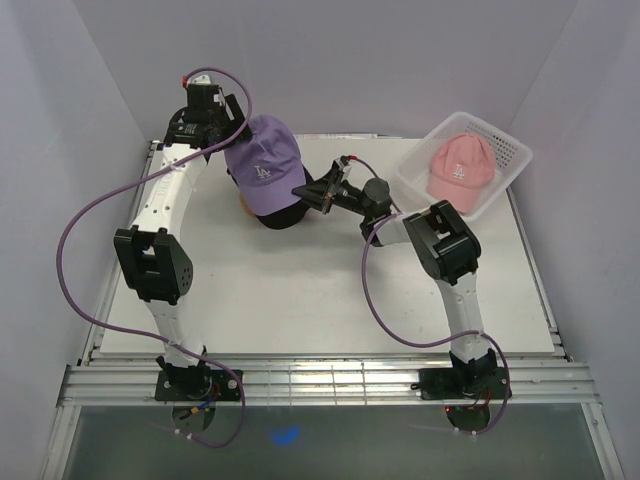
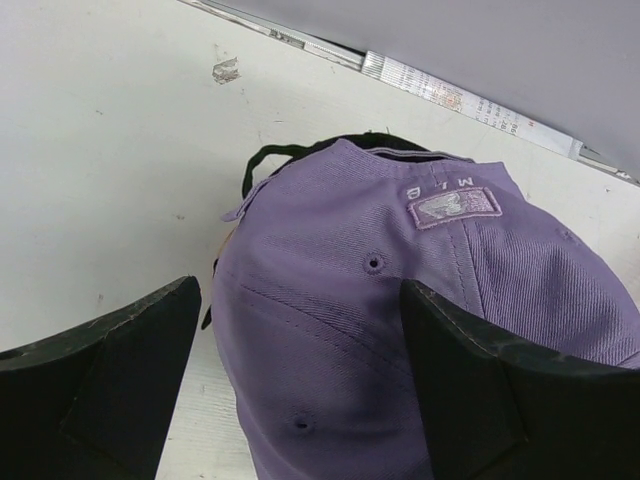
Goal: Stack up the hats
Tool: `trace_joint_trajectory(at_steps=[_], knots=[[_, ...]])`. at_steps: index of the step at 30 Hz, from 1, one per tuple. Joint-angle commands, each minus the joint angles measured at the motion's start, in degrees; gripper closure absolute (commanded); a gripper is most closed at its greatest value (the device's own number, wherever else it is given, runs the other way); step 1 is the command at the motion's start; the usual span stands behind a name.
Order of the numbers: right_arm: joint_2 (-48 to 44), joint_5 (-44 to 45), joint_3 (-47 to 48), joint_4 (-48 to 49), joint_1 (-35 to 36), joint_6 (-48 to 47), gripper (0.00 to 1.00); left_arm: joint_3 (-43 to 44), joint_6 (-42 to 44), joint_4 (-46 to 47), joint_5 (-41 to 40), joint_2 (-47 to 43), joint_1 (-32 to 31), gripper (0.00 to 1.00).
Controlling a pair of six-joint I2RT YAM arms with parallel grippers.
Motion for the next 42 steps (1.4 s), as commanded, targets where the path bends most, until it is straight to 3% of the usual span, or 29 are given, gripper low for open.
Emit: trace_joint_trajectory(at_steps=[1, 10, 25, 30, 31, 35, 38, 40, 42], knots=[[-2.75, 0.47, -2.71, -2.79, -1.12, 1.53, 0.92, 0.17, 1.04, -0.73, -0.52, -0.82, -0.03, 0.09], [-3.72, -2.34, -7.38, -9.13, -3.84, 1.18, 0.92, 0.52, 1.31, -0.46, -0.43, -0.64, 0.41, 0.09], [-5.48, -3.67, -5.45, -36.98, -5.87, -8.49, 0.92, -1.23, 1.13, 0.33, 0.36, -0.29, 1.46, 0.09], [-6.10, -3.22, -3.60, -42.01, -6.22, -11.39, 0.92, -1.41, 1.04, 0.50, 0.80, -0.02, 1.90, 0.09], [-6.01, -3.14, -3.25, -42.53, -6.31, -11.74, 0.90, -1.50, 1.13, 0.42, 0.80, 0.06, 1.90, 0.09], [-6.45, -2.26, -2.46, -46.32, -6.75, -13.68, 0.66, -2.64, 0.95, 0.94, 1.15, -0.20, 2.07, 0.09], [-6.45, -2.26, -1.93, -46.76, -6.84, -14.03, 0.55, -3.43, 0.95, 1.30, 1.41, -0.46, 2.25, 0.09], [-6.97, -1.91, -2.19, -46.59, -6.84, -14.21, 0.53, -3.61, 0.95, 1.30, 1.59, -0.64, 2.43, 0.10], [-7.24, -1.73, -2.46, -45.79, -6.75, -14.21, 0.59, -3.70, 0.95, 1.38, 1.68, -0.81, 2.51, 0.10]])
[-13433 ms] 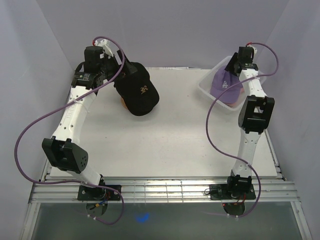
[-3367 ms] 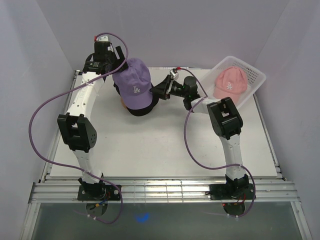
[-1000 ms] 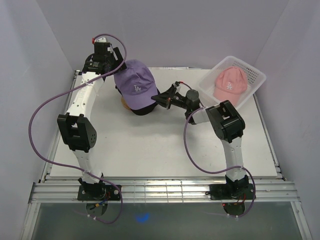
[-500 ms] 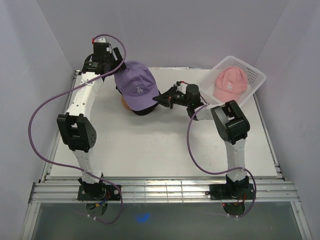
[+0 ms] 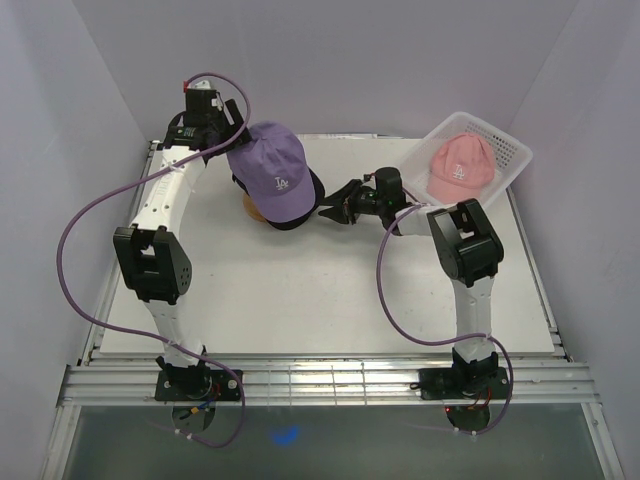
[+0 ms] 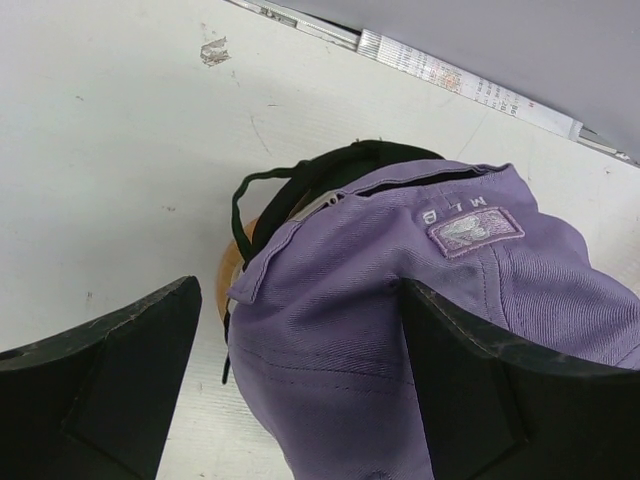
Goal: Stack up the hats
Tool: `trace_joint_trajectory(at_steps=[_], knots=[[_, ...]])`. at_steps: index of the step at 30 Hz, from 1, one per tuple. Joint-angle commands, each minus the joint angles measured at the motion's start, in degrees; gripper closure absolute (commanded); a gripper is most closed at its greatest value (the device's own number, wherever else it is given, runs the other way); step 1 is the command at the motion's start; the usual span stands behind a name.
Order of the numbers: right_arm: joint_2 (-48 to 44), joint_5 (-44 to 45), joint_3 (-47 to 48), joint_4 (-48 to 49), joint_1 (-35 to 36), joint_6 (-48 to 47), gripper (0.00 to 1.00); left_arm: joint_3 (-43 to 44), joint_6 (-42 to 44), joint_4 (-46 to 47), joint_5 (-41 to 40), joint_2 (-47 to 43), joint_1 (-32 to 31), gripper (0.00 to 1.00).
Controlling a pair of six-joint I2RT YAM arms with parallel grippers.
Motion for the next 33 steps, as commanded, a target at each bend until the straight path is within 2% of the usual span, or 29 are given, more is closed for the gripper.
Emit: trace_joint_trajectory(at_steps=[1, 8, 10, 11, 14, 19, 28, 33], knots=[[-0.90, 0.81, -0.66, -0.84, -0.15, -1.31, 0.60, -0.88, 0.52, -0.17, -1.23, -0.82, 1.22, 0.10], [-3.78, 2.11, -3.03, 2.78, -0.23, -0.69, 0.56, -1.14, 0.34, -0.08, -0.87, -1.25, 1.22, 0.10], [-7.12, 5.53, -3.22, -1.07, -0.50, -5.16, 0.55, -1.05, 0.43, 0.18, -0.61, -1.52, 1.22, 0.10], [-7.92, 6.68, -1.48, -7.10, -0.58, -7.44, 0.55, -0.79, 0.52, 0.10, -0.35, -1.61, 1.22, 0.10], [-10.91, 11.17, 2.48, -15.99, -0.85, -14.30, 0.54, 0.26, 0.69, -0.08, 0.26, -1.69, 1.22, 0.10], [-11.19, 14.34, 11.27, -23.50, -0.94, -21.16, 0.48, 1.84, 0.69, -0.43, 0.79, -1.96, 1.31, 0.09], [-2.15, 6.00, 30.67, -19.02, 0.55, -21.70, 0.42, 4.92, 0.52, 0.09, 2.99, -2.48, 1.40, 0.05], [1.38, 3.71, 37.21, -15.43, 1.43, -20.57, 0.39, 6.68, -0.54, 0.80, 4.40, -2.31, 1.58, 0.04]])
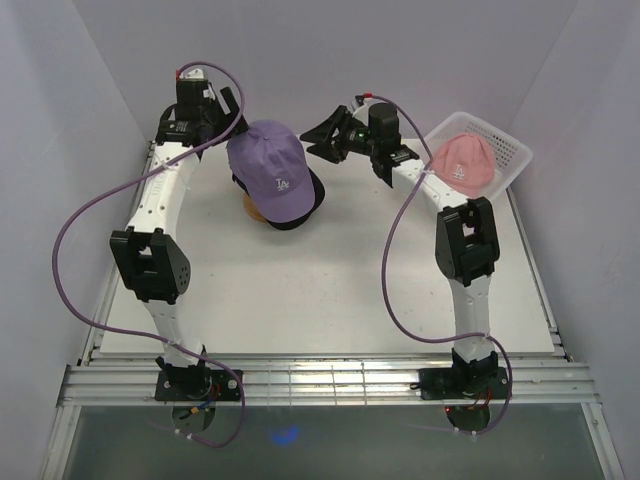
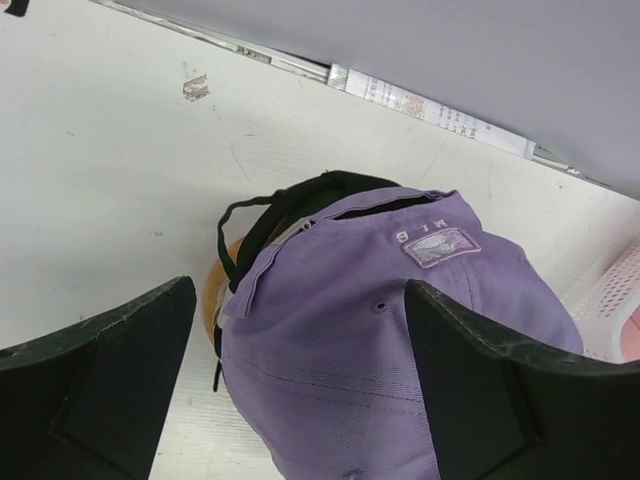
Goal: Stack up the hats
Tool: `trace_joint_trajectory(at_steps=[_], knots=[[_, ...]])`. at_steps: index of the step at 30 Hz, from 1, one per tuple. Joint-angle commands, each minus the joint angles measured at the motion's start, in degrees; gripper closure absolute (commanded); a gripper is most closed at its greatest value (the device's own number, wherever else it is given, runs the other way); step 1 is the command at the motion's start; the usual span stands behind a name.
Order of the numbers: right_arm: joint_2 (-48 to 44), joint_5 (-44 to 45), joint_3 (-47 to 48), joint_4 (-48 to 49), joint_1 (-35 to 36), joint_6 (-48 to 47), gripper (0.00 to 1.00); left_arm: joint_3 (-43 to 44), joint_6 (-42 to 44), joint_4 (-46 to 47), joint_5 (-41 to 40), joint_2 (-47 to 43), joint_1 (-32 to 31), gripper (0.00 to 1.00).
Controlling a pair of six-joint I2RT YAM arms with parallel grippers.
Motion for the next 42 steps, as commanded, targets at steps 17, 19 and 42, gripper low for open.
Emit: trace_joint_trajectory(at_steps=[17, 19, 42], knots=[[6.79, -0.63, -0.36, 5.29, 2.16, 3.50, 0.40, -7.95, -4.67, 7.80, 7.80, 1.40, 0.86, 0.07], [7.40, -0.19, -0.79, 5.20, 2.08, 3.59, 0.40, -9.09, -4.93, 8.24, 7.97, 1.84, 0.86, 0.08], [7.67, -0.10, -3.00, 3.53, 1.81, 1.13, 0.41, -11.39, -3.53, 9.56, 8.06, -0.18, 5.07, 0.03]])
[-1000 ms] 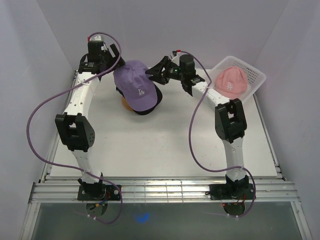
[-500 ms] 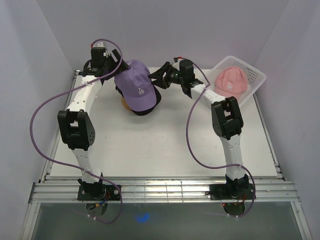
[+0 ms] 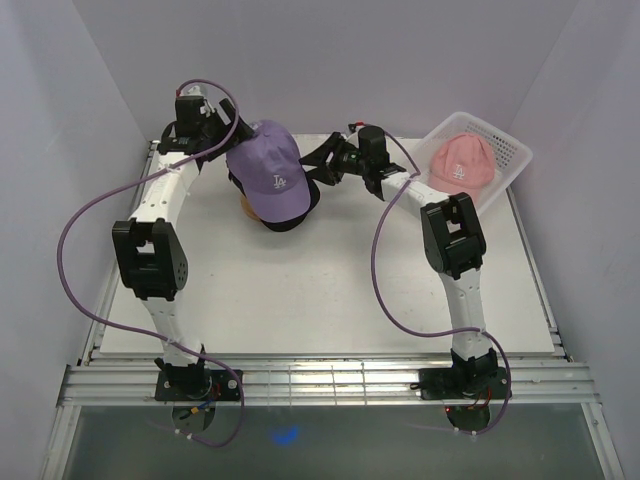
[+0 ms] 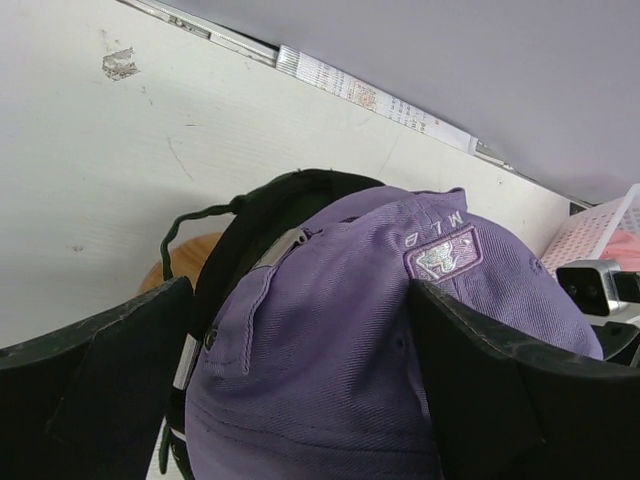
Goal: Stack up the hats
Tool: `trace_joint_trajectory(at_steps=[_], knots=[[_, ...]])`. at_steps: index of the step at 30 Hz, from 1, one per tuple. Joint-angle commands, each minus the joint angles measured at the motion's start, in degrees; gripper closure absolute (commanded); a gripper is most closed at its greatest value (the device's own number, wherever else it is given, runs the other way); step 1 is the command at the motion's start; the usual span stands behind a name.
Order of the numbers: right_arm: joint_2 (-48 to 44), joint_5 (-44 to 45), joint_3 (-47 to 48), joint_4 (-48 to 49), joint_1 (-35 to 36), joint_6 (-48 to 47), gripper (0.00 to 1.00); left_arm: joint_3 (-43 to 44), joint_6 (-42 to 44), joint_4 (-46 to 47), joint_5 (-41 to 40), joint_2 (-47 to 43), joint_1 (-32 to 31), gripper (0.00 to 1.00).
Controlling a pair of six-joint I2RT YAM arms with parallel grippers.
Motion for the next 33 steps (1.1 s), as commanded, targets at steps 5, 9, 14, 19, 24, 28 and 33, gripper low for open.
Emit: trace_joint_trajectory(at_steps=[5, 9, 14, 19, 24, 28, 33], knots=[[-0.35, 0.14, 3.66, -2.96, 0.72, -2.28, 0.40, 4.86, 4.24, -6.70, -2.39, -2.19, 3.20, 0.02], [-1.40, 0.75, 4.90, -4.46, 0.72, -3.07, 0.40, 6.80, 5.03, -6.53, -1.86, -3.07, 3.20, 0.02], [-3.95, 3.39, 4.46, -7.37, 0.28, -5.80, 0.39, 6.62, 5.29, -4.42, -0.89, -5.18, 3.20, 0.02], [-6.77, 6.37, 6.04, -12.62, -0.51, -9.48, 0.39, 6.71, 4.33, -0.82, 2.18, -8.87, 3.20, 0.02], [-10.01, 9.19, 7.36, -16.77, -0.60, -12.65, 0.39, 7.24, 2.75, 1.29, 5.17, -11.24, 3.20, 0.02], [-13.70, 8.31, 3.94, -16.51, 0.01, -13.97, 0.39, 4.43, 0.73, 2.95, 7.80, -13.26, 3.20, 0.02], [-18.27, 8.14, -1.42, -15.89, 3.70, -17.31, 0.39, -4.51, -3.31, 9.19, 15.01, -16.25, 3.20, 0.03]])
